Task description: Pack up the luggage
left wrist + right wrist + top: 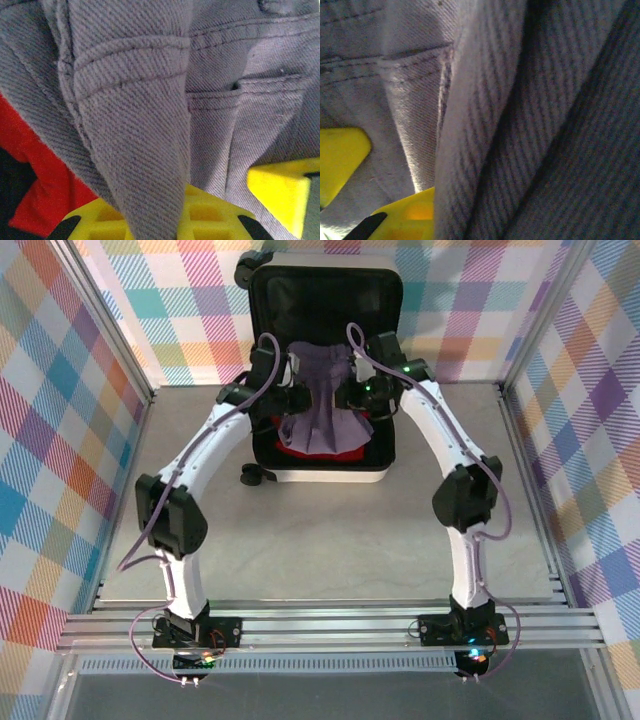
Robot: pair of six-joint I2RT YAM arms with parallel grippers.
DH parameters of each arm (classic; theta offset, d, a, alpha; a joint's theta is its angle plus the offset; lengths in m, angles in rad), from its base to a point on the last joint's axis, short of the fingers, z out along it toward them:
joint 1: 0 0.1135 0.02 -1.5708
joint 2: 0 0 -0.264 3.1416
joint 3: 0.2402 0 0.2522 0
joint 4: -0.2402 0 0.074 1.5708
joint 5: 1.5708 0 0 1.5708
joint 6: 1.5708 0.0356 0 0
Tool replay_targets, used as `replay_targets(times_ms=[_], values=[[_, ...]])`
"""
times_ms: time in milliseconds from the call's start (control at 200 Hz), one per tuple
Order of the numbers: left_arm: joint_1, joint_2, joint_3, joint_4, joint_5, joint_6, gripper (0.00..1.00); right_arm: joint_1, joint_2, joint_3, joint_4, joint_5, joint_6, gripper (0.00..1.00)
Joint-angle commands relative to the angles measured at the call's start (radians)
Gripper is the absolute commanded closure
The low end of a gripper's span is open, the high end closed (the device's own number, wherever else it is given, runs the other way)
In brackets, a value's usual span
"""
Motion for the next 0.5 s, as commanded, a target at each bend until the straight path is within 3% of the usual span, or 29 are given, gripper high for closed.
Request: replay_targets(times_ms=[0, 495], values=[[0.028, 0.072, 0.083, 0.018, 0.053, -0.019, 1.0, -0.023, 0.086, 0.139, -0.077, -0.083, -0.02, 0.75], [0.123, 0.25, 0.074, 0.049, 0.089, -0.068, 1.0, -0.097, 0.289, 0.15, -0.008, -0.116, 0.029, 0.74]])
